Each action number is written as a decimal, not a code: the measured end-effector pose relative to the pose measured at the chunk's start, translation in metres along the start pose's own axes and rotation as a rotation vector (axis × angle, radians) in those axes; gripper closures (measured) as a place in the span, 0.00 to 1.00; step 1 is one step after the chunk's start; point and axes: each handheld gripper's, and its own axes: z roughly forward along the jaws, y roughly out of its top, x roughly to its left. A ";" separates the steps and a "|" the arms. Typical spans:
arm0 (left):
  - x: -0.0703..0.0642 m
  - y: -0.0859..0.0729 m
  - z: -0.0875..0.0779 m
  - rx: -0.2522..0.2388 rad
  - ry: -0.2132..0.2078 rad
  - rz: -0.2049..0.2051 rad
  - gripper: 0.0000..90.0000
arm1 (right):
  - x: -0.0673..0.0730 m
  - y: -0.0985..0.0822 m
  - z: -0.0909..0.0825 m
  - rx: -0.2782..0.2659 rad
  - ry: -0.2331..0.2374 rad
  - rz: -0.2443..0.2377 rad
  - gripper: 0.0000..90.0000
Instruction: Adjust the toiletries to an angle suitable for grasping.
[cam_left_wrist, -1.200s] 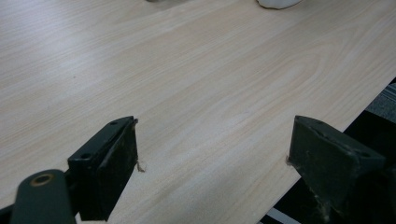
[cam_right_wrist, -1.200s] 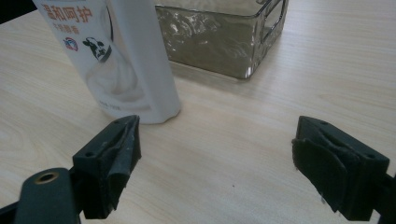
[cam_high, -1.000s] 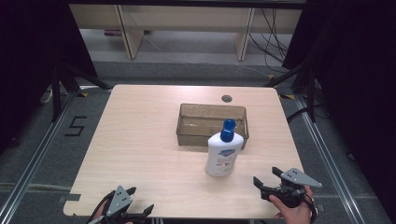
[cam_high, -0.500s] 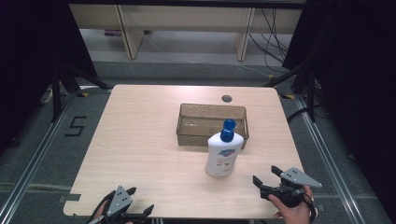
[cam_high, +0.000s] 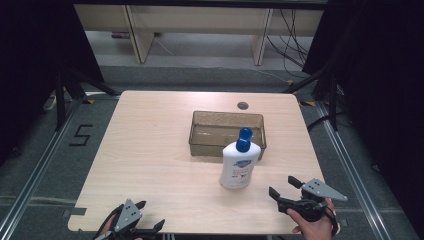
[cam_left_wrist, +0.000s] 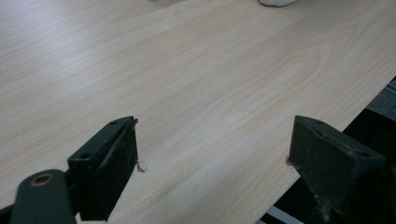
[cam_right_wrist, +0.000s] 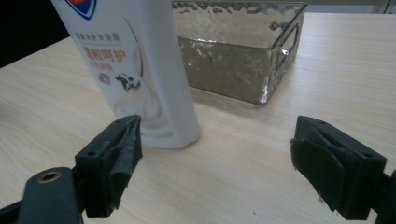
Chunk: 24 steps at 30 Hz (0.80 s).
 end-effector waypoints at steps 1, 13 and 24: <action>0.000 0.000 0.000 0.001 -0.005 -0.002 0.17 | 0.004 0.000 0.000 0.001 0.019 0.051 0.19; -0.001 0.000 0.000 0.000 -0.005 -0.010 0.17 | 0.007 0.013 -0.005 -0.042 0.032 -0.007 0.21; -0.001 0.000 0.001 -0.001 -0.008 -0.012 0.17 | 0.012 0.022 -0.007 -0.048 0.051 -0.012 0.24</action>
